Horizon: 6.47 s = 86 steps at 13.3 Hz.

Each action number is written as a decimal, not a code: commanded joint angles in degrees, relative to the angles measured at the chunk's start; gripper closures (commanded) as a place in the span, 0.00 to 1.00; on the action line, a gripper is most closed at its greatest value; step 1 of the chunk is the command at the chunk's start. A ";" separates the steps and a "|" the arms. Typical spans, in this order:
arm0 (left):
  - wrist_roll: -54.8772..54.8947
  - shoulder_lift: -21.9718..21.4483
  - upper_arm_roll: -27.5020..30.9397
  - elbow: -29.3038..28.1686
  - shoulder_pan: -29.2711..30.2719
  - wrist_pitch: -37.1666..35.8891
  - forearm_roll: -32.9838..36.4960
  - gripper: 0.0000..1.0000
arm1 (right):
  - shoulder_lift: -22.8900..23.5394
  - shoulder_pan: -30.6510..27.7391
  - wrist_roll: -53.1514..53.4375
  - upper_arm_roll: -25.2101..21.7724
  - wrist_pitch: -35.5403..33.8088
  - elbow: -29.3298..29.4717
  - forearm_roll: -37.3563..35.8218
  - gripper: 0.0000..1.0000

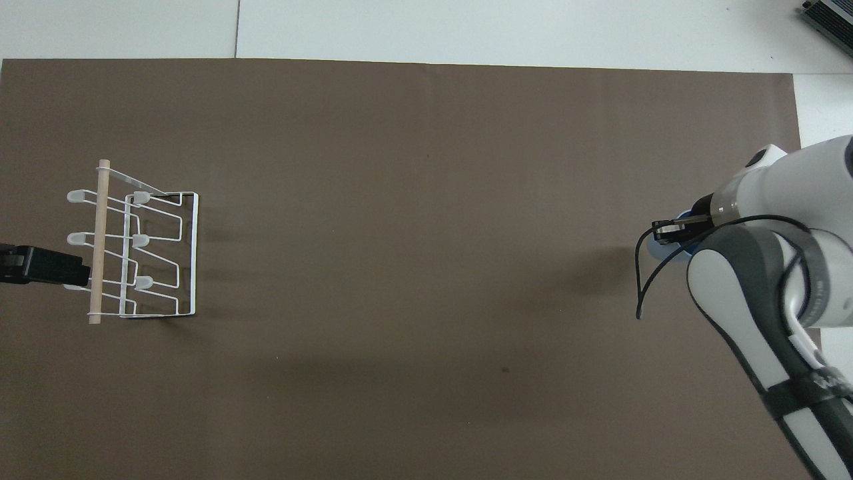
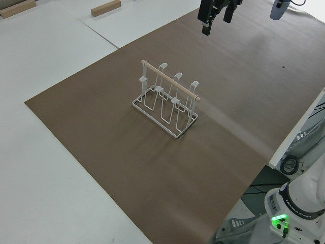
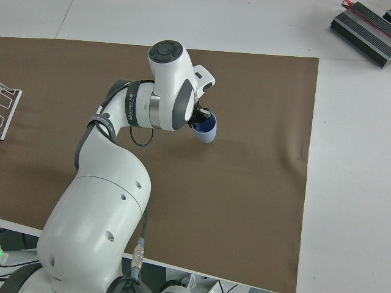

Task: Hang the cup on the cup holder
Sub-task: 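Grasp the cup rim with the right gripper and tip it sideways, then carry the cup toward the left gripper while the left gripper approaches, then close the left gripper around the cup body near the right gripper, then open the right gripper and withdraw while the left gripper lifts the cup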

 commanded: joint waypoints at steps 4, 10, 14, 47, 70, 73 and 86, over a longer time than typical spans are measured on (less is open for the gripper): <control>-0.58 -1.49 -0.15 -1.59 -0.30 0.64 0.77 0.00 | -7.30 0.63 0.38 3.60 -17.17 16.10 2.19 1.00; -5.14 -2.63 -0.06 -4.05 0.48 1.70 -1.67 0.00 | -10.13 -0.15 0.47 4.49 -18.59 13.39 12.96 1.00; -16.98 -2.37 0.29 -4.14 1.54 -2.26 -8.70 0.00 | -12.22 0.81 1.00 4.84 -17.28 9.63 27.20 1.00; -78.98 -7.38 -1.03 -20.66 -6.98 20.59 -56.10 0.00 | -11.62 31.66 28.94 7.48 27.56 3.45 49.04 1.00; -76.70 -8.69 -2.26 -22.33 -6.63 17.95 -54.16 1.00 | -11.80 32.10 29.12 7.92 26.94 3.10 49.04 1.00; -76.52 -8.69 -2.17 -22.33 -6.28 16.81 -52.85 1.00 | -11.80 32.01 29.12 7.92 26.94 3.10 49.04 0.89; -77.31 -7.03 -2.95 -18.21 -6.02 17.69 -28.20 1.00 | -11.62 26.84 5.28 7.66 18.71 3.27 32.37 0.00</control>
